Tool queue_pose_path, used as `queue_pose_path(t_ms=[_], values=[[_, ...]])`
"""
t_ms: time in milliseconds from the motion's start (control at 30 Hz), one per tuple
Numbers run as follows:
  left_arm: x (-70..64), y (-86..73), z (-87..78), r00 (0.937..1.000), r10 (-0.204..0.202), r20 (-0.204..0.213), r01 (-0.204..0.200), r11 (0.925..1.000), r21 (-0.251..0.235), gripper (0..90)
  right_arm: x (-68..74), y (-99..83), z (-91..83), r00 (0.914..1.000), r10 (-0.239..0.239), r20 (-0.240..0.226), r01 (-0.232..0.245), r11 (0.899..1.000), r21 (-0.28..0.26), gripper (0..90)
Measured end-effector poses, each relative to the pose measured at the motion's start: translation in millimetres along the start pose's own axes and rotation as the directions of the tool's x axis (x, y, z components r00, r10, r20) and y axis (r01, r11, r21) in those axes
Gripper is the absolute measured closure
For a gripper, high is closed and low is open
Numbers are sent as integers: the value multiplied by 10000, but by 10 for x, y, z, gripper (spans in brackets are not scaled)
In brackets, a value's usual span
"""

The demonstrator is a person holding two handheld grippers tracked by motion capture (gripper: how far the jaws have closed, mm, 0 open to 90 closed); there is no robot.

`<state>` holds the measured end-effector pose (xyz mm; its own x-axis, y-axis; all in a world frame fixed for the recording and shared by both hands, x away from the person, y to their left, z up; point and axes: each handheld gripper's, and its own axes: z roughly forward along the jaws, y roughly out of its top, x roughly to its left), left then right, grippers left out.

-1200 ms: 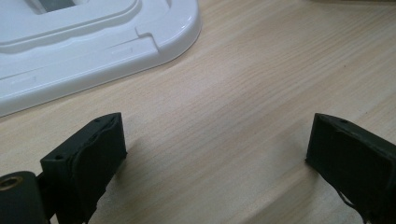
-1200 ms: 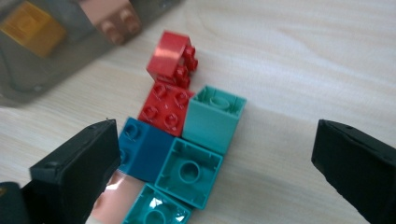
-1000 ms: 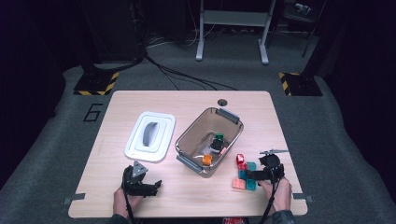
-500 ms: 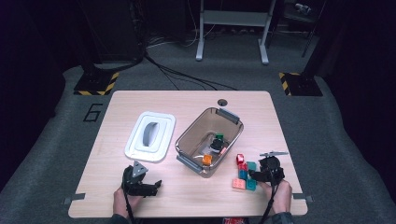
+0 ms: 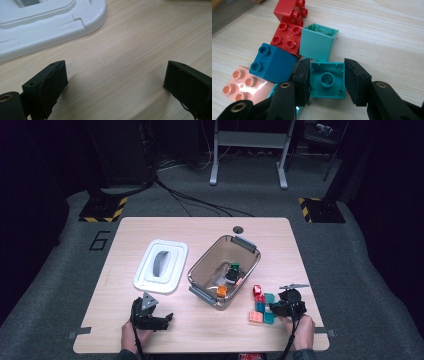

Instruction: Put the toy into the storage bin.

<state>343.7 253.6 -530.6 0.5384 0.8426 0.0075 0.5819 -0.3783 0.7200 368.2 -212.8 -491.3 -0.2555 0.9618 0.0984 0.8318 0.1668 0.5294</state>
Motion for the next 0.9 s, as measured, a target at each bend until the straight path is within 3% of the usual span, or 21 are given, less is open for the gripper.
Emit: queue_pose_path(t_ms=[67,167,233,533,767,900], values=[[-1,0,1,10000,-5,-11,5,10000,-11,47,-22,-4,4,10000,-68,-53,68,10000,-42,572],[0,0,0,10000,-4,-7,4,10000,-2,47,-12,-7,-7,9997,233,-63,-232,9997,112,574],[0,0,0,10000,-3,-8,3,10000,0,47,-41,-3,11,9999,-1,-103,1,10000,-21,572],[0,0,0,10000,-8,-11,8,10000,-3,47,-79,0,31,9997,1,-236,-2,10000,-24,575],[-1,-2,4,10000,-18,-29,17,10000,-48,47,-108,58,-91,9980,308,-560,-321,9992,-220,588],[-1,-2,4,10000,-20,-28,20,10000,-46,47,-114,111,-164,9978,217,-629,-254,9979,-598,589]])
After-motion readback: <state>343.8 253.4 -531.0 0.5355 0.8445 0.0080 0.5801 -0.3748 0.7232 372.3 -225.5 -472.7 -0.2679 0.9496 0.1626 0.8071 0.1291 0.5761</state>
